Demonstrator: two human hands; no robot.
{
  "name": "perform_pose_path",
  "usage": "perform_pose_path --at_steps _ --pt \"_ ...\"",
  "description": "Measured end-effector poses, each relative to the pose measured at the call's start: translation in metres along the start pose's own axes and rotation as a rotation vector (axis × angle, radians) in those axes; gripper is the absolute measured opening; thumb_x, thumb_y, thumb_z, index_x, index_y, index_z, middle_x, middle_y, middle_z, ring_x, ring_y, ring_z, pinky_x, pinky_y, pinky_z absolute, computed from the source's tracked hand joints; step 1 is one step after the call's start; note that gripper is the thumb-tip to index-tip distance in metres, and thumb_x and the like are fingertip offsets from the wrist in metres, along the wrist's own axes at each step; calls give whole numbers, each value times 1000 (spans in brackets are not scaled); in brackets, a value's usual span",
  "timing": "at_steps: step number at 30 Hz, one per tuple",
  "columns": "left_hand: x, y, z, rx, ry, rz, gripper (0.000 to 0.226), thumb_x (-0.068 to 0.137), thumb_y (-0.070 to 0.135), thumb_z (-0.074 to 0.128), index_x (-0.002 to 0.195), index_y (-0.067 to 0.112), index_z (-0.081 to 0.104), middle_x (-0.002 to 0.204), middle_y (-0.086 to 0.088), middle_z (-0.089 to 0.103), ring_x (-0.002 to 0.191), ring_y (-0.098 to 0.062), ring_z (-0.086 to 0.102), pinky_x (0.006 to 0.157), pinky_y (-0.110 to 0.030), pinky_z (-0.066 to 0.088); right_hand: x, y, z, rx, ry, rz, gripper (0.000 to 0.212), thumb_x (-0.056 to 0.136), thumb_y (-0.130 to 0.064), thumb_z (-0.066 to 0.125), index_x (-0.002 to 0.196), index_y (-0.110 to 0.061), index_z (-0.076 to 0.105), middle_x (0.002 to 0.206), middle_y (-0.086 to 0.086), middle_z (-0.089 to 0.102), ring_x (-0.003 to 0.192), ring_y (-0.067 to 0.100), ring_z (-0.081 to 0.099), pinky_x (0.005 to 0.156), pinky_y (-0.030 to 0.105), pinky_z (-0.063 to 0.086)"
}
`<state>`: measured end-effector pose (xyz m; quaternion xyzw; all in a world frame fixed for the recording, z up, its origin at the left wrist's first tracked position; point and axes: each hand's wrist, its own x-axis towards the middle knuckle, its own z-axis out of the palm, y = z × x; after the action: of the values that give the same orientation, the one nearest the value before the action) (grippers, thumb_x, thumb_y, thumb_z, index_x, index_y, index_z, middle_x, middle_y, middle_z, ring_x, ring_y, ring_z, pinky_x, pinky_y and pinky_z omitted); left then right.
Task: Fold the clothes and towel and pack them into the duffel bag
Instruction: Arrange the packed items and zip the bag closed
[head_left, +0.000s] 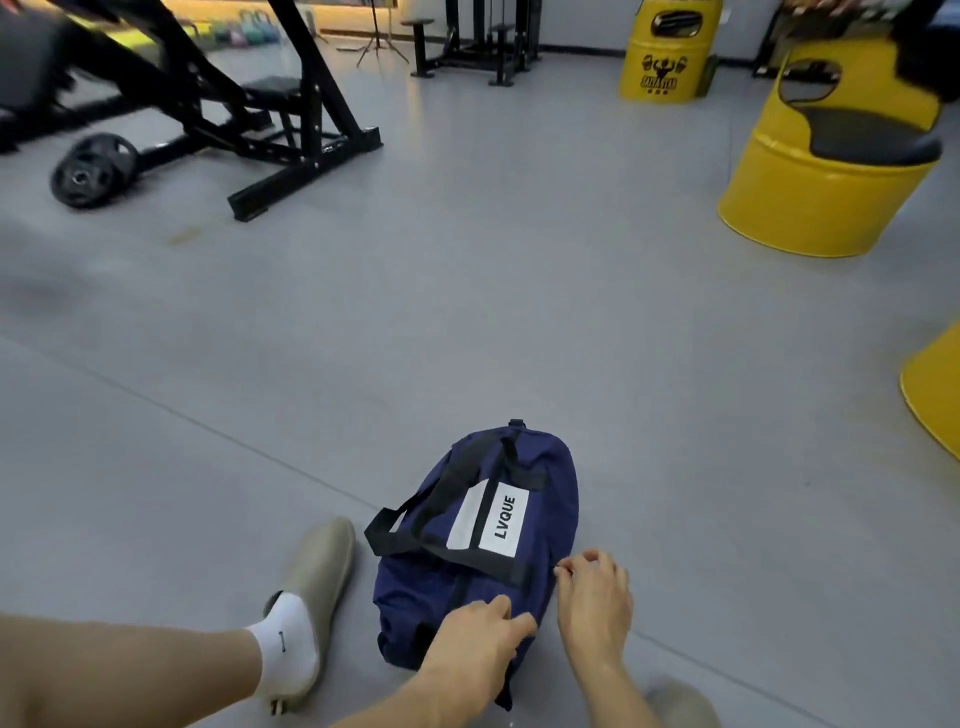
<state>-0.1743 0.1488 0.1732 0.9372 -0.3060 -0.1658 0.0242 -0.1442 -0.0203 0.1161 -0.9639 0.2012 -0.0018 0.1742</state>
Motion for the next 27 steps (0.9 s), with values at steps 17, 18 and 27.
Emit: perform_pose_path --at_steps 17,18,27 --pt "3 -12 6 -93 65 40 37 72 56 60 105 41 53 78 10 54 59 -8 57 46 -25 34 49 -10 13 5 -178 36 26 96 -37 56 120 -33 65 132 -3 55 119 21 51 96 36 48" --pt "0 -21 -3 -215 99 -21 36 83 51 53 117 41 51 94 7 59 79 -14 62 60 -29 43 52 -13 11 20 -189 18 33 96 -35 56 128 -32 62 137 -1 53 121 23 51 97 37 47" --pt "-41 -126 -10 -451 417 -561 33 101 49 39 133 44 45 120 21 51 108 -6 54 81 -24 46 75 -102 -24 125 -148 -268 43 102 -33 47 145 -29 51 154 -1 42 140 21 37 112 37 37"
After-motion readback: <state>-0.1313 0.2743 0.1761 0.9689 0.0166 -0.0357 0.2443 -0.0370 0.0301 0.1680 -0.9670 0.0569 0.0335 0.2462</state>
